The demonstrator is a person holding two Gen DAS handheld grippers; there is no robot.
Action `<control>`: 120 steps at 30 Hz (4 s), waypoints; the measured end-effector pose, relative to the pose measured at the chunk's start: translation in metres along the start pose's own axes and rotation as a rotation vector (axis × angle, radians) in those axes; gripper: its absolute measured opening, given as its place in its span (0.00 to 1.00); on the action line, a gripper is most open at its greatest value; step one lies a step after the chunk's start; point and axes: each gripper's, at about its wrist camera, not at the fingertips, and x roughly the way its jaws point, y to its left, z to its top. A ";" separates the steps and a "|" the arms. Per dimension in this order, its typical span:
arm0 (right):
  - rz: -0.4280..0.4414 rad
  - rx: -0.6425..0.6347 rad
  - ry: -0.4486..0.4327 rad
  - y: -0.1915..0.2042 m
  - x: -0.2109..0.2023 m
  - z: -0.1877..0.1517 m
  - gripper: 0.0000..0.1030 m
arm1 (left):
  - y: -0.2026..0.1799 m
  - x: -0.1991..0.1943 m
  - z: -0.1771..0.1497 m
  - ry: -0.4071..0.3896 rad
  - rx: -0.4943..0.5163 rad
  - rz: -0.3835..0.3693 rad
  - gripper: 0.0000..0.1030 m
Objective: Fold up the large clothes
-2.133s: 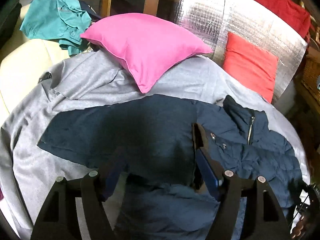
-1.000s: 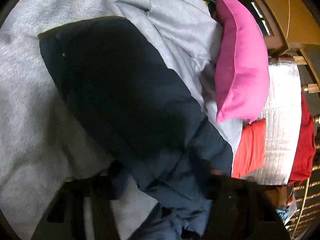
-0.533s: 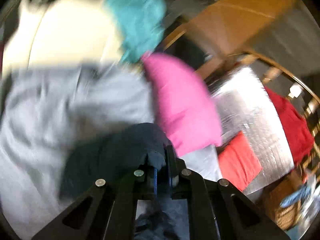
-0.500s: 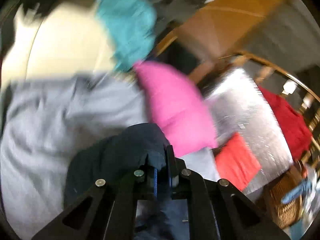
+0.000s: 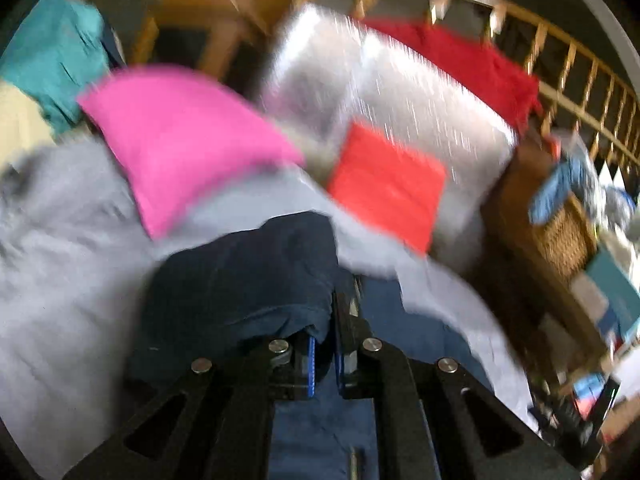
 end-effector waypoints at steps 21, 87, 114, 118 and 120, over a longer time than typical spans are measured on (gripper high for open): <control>0.028 -0.019 0.048 0.016 0.007 -0.011 0.70 | 0.091 0.021 -0.024 0.344 -0.533 -0.265 0.78; 0.263 0.164 0.188 -0.028 0.020 -0.001 0.70 | 0.053 -0.007 0.023 0.119 -0.089 0.127 0.80; 0.017 -0.161 0.268 0.034 0.104 -0.029 0.10 | 0.117 0.050 -0.003 0.350 -0.123 0.327 0.67; 0.072 -0.056 0.262 0.018 0.091 -0.007 0.40 | 0.125 0.042 0.005 0.304 -0.152 0.298 0.67; 0.094 -0.032 0.196 0.009 0.079 0.006 0.81 | 0.129 0.040 0.009 0.279 -0.171 0.281 0.69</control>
